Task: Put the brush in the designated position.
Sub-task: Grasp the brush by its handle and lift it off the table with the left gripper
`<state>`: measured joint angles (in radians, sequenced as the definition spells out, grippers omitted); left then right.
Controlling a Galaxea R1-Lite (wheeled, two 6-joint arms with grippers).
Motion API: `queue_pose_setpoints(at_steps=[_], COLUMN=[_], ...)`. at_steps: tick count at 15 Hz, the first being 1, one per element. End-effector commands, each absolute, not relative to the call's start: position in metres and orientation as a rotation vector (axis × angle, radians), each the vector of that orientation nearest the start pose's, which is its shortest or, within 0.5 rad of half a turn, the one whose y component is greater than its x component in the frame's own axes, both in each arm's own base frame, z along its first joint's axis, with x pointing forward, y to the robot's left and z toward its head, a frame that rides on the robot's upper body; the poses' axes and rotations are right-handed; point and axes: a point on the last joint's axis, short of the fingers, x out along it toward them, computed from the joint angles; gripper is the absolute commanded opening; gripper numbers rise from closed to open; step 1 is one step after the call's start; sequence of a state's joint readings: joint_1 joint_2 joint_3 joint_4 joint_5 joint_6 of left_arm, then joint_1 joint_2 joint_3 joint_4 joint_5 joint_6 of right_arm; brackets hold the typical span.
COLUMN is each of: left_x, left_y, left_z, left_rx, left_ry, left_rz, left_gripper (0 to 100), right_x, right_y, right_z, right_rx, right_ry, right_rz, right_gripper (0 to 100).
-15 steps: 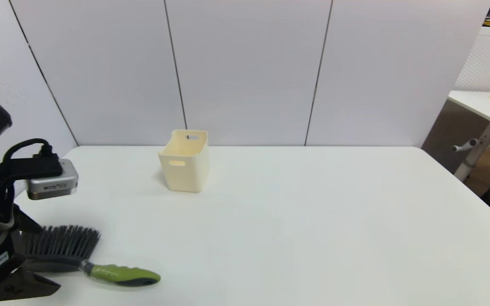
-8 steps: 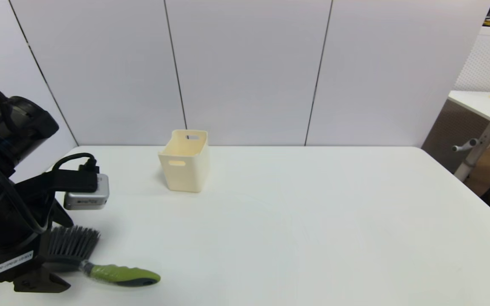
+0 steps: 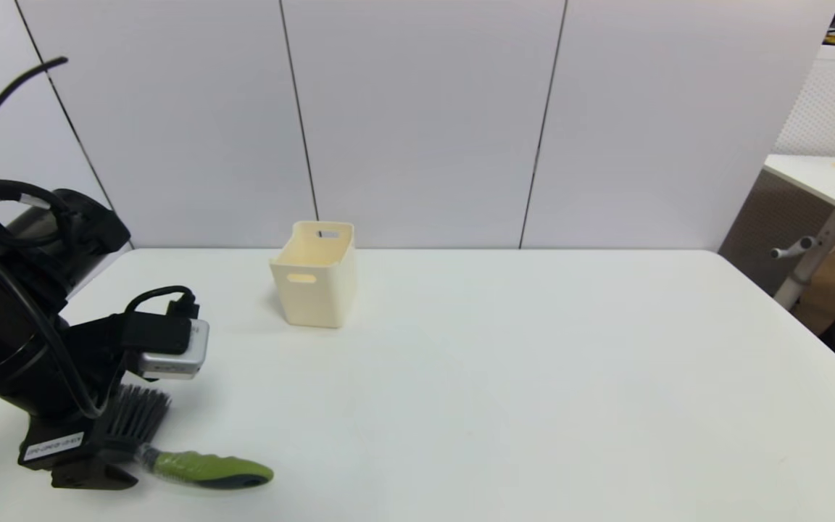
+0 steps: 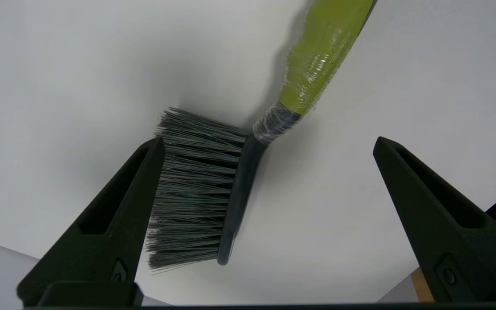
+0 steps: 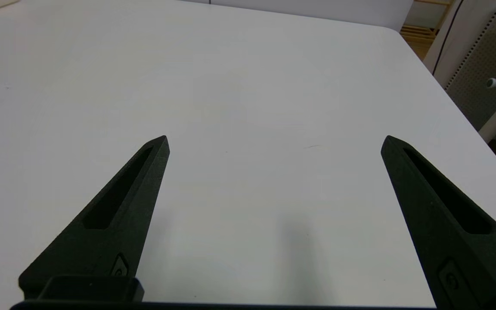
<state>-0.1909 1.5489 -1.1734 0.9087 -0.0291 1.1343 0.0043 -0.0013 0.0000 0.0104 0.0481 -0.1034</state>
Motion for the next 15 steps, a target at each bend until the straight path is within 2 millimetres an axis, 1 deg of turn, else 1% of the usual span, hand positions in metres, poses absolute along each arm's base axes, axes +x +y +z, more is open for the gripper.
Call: queue_pose_setpoints(at_steps=[1, 5, 9, 15], left_x=[0.211, 0.218, 0.223, 0.226], left_y=[-0.041, -0.042, -0.039, -0.037], left_z=[0.196, 0.189, 0.184, 0.168], left_rx=[1.062, 1.095, 1.102, 1.09], left_ry=[1.086, 1.086, 1.107, 1.15], left_rz=[-0.929, -0.967, -0.986, -0.996], left_gripper=[100, 100, 100, 100], right_x=[-0.023, -0.023, -0.023, -0.023], right_y=[0.001, 0.001, 0.001, 0.001], right_z=[0.074, 0.074, 0.074, 0.074], right_rx=[-0.104, -0.104, -0.104, -0.104], right_ry=[0.006, 0.009, 0.006, 0.009], right_rz=[0.054, 0.054, 0.054, 0.054], right_gripper=[100, 100, 100, 100])
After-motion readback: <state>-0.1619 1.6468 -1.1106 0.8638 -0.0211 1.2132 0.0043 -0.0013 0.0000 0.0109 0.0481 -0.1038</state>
